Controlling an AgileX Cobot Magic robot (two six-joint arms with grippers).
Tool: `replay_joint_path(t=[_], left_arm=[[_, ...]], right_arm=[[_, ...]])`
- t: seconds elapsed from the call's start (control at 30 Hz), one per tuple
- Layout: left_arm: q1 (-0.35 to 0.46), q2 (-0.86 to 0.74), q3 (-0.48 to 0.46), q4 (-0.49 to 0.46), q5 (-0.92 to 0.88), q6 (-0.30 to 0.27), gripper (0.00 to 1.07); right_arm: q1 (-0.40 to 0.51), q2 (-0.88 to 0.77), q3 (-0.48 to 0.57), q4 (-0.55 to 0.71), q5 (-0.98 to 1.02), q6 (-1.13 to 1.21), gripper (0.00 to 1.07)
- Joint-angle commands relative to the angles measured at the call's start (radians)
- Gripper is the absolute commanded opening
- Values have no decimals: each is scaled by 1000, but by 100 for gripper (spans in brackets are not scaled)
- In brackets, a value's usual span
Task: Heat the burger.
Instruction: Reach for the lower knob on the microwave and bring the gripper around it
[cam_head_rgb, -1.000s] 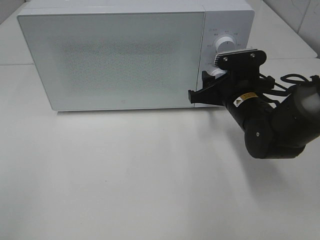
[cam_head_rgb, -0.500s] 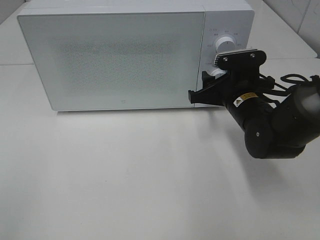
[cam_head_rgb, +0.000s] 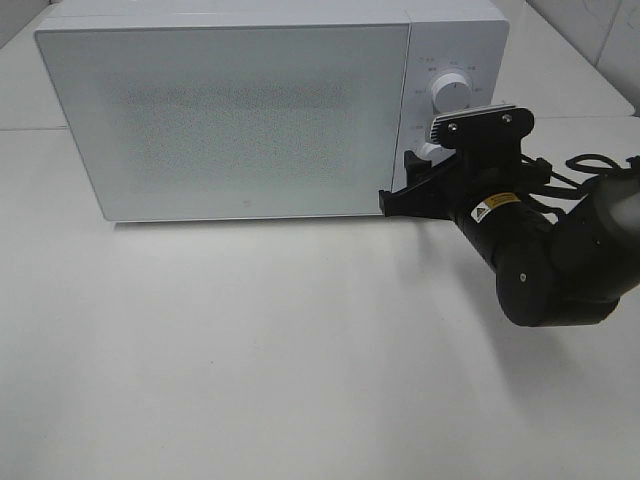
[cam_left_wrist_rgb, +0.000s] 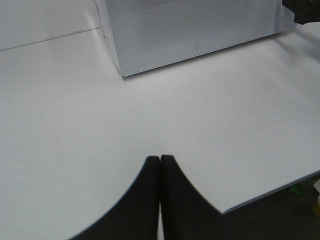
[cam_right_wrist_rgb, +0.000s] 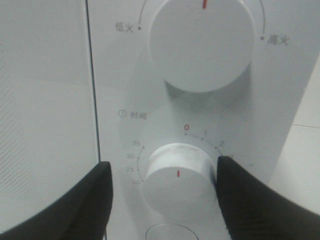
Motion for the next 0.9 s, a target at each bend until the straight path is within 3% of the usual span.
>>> replay_joint_path(t=[0.03, 0.9], left_arm=[[3, -20, 2, -1, -15, -3, 0], [3, -20, 2, -1, -15, -3, 0]], right_arm=[[0, -10, -3, -13, -59, 3, 59], [-1, -10, -61, -2, 81, -6, 58]])
